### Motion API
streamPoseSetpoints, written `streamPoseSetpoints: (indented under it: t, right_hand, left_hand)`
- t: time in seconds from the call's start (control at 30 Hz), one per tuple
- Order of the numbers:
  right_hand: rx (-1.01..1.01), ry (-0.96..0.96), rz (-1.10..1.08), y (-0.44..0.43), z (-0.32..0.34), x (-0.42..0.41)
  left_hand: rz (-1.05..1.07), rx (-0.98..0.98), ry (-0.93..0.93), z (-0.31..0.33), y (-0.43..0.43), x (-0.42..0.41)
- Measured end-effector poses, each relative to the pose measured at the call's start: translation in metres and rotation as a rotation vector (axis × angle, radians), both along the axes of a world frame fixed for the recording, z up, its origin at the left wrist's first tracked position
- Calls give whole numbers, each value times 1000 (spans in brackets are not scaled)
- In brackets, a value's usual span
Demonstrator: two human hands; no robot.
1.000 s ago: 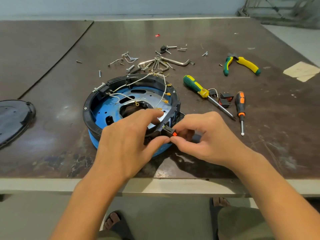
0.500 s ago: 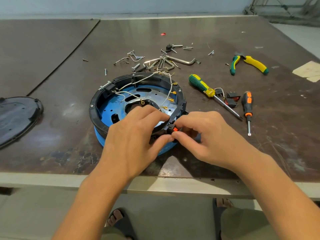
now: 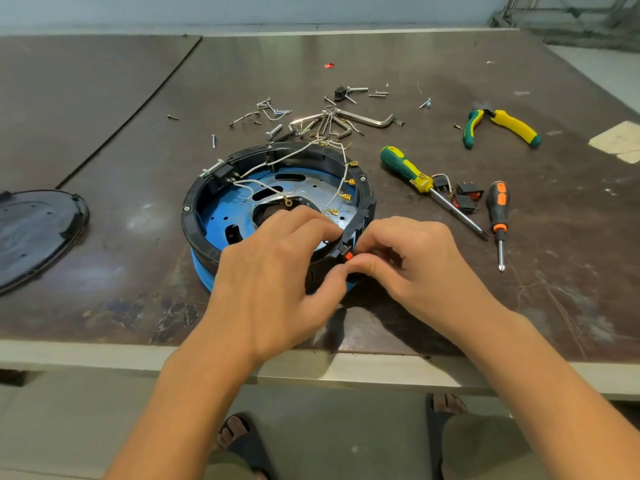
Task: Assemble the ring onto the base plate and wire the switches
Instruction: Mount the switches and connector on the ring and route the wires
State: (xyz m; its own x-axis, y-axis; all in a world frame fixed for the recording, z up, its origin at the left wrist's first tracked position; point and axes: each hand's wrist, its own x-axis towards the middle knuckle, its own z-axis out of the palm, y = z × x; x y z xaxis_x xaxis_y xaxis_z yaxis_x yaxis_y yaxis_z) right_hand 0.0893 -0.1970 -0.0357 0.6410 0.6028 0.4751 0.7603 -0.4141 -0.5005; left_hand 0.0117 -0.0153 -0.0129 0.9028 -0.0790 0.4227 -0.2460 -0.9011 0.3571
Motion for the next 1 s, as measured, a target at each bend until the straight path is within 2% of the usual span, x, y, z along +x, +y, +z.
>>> streamPoseSetpoints:
  t: [0.23, 0.4, 0.63, 0.7, 0.77, 0.87, 0.93, 1.0]
  right_hand:
    - [88, 110, -76, 4, -3, -4]
    - [150, 211, -56, 5, -2, -1]
    - [77, 387, 15, -7, 7, 12]
    - [55, 385, 8, -15, 10, 17]
    - [97, 265, -86, -24, 10, 24]
    - [147, 39, -388, -44, 8, 45]
    - [0, 57, -548, -59, 5, 61]
    - [-222, 173, -610, -69, 0, 71]
  left_hand:
    - [-4, 17, -18, 1, -1, 0]
    - [-8, 57, -28, 0, -1, 1]
    - [68, 143, 1, -3, -3, 1]
    - [102, 169, 7, -4, -4, 2]
    - [116, 172, 16, -5, -6, 3]
    - [136, 232, 44, -5, -8, 3]
    - [153, 269, 55, -4, -8, 3]
    - [163, 283, 63, -2, -8, 2]
